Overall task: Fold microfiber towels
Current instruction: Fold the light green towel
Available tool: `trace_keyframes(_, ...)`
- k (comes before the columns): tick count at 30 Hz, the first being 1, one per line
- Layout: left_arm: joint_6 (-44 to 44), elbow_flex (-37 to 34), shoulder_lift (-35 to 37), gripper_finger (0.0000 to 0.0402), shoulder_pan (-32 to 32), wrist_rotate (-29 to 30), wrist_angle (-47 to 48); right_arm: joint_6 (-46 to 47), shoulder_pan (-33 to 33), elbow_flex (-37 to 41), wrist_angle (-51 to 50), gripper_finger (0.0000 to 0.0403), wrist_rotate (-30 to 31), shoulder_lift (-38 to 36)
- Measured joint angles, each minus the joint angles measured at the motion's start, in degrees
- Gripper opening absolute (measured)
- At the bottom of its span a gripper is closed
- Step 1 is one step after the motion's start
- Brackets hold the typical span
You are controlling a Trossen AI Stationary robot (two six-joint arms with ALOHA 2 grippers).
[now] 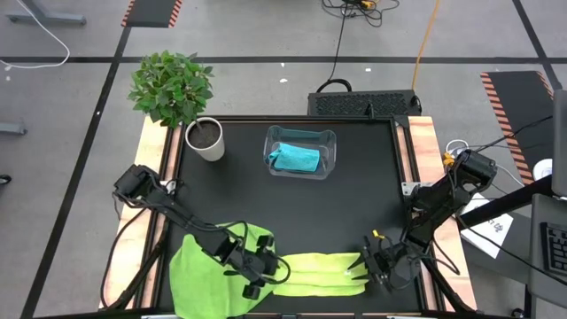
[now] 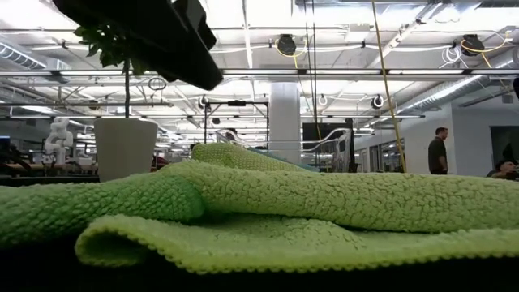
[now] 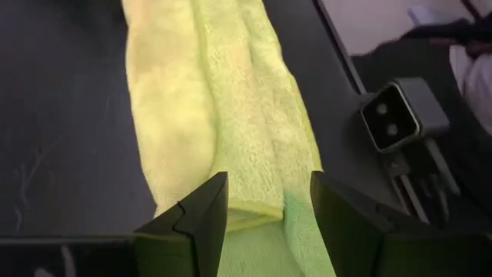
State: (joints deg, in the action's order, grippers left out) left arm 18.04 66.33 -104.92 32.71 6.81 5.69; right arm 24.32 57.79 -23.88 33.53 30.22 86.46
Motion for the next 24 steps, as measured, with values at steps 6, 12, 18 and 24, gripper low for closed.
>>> trace_keyframes(6, 3.72, -6.02, -0.03, 0.0189, 0.0, 0.9, -8.95, 0.02, -0.47, 0.0, -0.39, 0.0137, 0.0, 0.0)
trace_keyframes(12, 7.71, -11.39, -0.07, 0.0189, 0.02, 1.03, -17.71, -0.38, -0.45, -0.01, -0.43, 0.0137, 0.0, 0.0)
trace_keyframes(18, 8.29, -13.1, -0.07, 0.0189, 0.47, 1.22, -21.54, -0.77, -0.45, -0.02, -0.38, 0.0137, -0.02, 0.0)
trace_keyframes(24, 8.53, -13.1, -0.07, 0.0189, 2.01, 3.82, -22.09, -0.46, -0.45, -0.02, 0.07, 0.0137, -0.02, 0.0)
